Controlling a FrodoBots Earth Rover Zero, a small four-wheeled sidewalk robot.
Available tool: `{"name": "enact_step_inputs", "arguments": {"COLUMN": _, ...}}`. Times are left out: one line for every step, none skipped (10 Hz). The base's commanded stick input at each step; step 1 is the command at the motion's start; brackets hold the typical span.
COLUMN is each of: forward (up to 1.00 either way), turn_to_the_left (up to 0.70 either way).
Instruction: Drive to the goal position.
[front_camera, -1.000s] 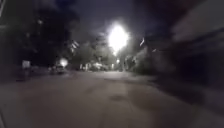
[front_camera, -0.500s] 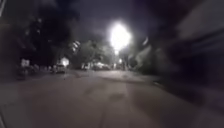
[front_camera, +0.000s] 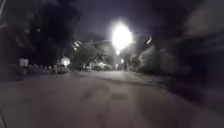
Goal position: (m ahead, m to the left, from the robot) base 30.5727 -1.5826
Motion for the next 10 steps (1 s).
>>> {"name": "enact_step_inputs", "arguments": {"forward": 0.7, "turn_to_the_left": 0.0}}
{"name": "enact_step_inputs", "arguments": {"forward": 0.7, "turn_to_the_left": 0.0}}
{"name": "enact_step_inputs", "arguments": {"forward": 0.7, "turn_to_the_left": 0.0}}
{"name": "enact_step_inputs", "arguments": {"forward": 0.7, "turn_to_the_left": 0.0}}
{"name": "enact_step_inputs", "arguments": {"forward": 0.7, "turn_to_the_left": 0.0}}
{"name": "enact_step_inputs", "arguments": {"forward": 0.7, "turn_to_the_left": 0.0}}
{"name": "enact_step_inputs", "arguments": {"forward": 0.7, "turn_to_the_left": 0.0}}
{"name": "enact_step_inputs", "arguments": {"forward": 0.7, "turn_to_the_left": 0.0}}
{"name": "enact_step_inputs", "arguments": {"forward": 0.7, "turn_to_the_left": 0.0}}
{"name": "enact_step_inputs", "arguments": {"forward": 0.7, "turn_to_the_left": 0.0}}
